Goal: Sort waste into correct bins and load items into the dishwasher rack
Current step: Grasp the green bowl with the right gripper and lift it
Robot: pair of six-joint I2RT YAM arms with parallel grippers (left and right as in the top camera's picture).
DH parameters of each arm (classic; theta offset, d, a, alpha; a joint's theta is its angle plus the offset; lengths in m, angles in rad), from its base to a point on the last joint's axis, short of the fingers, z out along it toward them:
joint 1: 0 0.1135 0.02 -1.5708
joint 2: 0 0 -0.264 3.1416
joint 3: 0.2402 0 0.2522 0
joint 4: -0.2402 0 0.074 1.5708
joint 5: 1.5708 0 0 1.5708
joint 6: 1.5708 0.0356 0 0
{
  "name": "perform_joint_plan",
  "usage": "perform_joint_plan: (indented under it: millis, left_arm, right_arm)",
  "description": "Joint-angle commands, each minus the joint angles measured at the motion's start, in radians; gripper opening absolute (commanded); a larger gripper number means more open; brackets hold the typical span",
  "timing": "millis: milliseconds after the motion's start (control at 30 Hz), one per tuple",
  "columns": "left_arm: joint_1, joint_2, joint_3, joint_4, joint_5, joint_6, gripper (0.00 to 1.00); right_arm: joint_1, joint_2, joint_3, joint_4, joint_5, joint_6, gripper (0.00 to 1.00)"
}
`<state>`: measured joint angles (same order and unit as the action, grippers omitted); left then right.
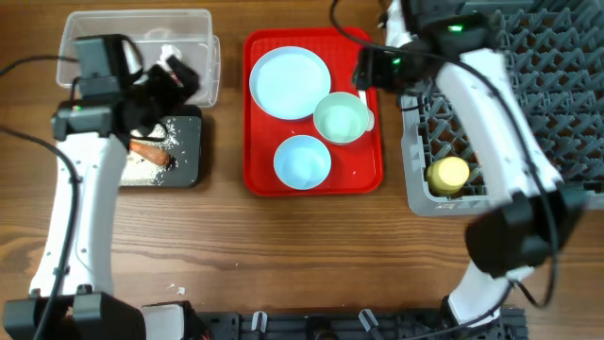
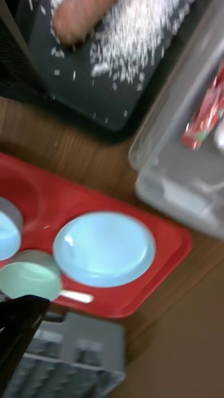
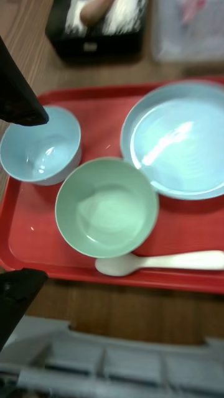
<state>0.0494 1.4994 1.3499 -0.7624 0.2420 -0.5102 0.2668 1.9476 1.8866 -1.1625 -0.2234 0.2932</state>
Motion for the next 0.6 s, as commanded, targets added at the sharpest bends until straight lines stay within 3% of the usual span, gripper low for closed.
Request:
perform_joint_plan:
  millis: [0,367,567]
  left_arm:
    - [-0.053,0.003,0.01,-0.001,0.004,0.058,1.0]
    - [-0.072,0.005,0.01,-0.001,0.004,0.058,1.0]
    - [-0.072,0.005,0.01,-0.001,0.004,0.058,1.0]
  right_arm:
    - [0.003,0.087,-0.014,-0.007,0.034,0.024,0.75]
    - [0.003,0.245,-0.015,0.036,0.092,0.021,0.72]
    - [0.005,0.307,-0.015,0.056,0.093,-0.006,0.64]
